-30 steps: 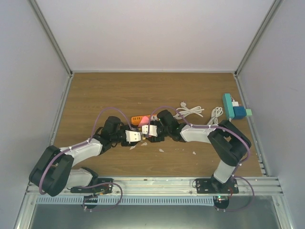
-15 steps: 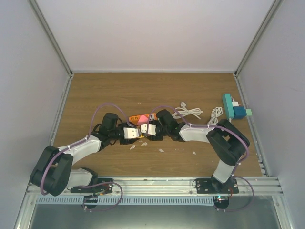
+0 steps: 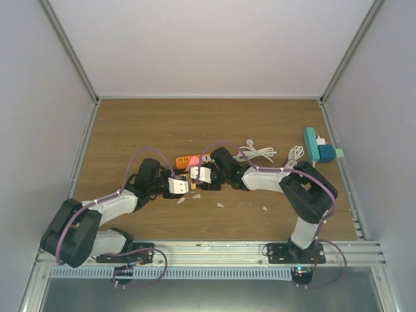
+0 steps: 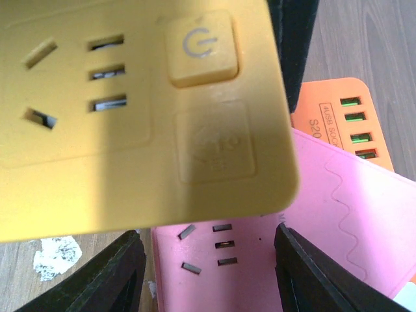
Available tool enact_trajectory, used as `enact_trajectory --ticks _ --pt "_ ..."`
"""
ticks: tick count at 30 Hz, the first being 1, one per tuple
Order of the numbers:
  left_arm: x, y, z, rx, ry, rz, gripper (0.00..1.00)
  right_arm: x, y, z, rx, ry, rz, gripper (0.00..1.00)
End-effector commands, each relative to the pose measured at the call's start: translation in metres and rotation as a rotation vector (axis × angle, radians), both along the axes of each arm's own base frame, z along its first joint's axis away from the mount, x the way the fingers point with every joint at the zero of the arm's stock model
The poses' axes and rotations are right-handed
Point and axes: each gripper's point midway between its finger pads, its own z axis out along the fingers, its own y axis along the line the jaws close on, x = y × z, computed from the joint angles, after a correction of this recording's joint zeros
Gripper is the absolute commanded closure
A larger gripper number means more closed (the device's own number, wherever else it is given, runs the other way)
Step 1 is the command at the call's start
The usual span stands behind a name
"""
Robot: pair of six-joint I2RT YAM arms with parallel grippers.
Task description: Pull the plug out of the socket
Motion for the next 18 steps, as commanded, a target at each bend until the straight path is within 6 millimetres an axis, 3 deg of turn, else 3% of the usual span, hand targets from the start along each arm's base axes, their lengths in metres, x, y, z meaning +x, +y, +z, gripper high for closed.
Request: enact_trajectory --ticks 1,10,18 --pt "-0.032 -0.03 0.021 -0.112 -0.041 -0.22 0.74 0.016 -0.034 -0.045 -0.174 0.089 -0.188 0.66" --pt "-0.025 -0.03 0.055 -0.246 0.076 -0.216 0.75 0.023 -0.046 -0.062 -0.236 0.068 -0.239 0.7" --pt "-0.035 -0.036 0.074 -0.307 0.154 -0.273 0.75 0.026 -0.05 -0.067 -0.261 0.063 -0.261 0.73"
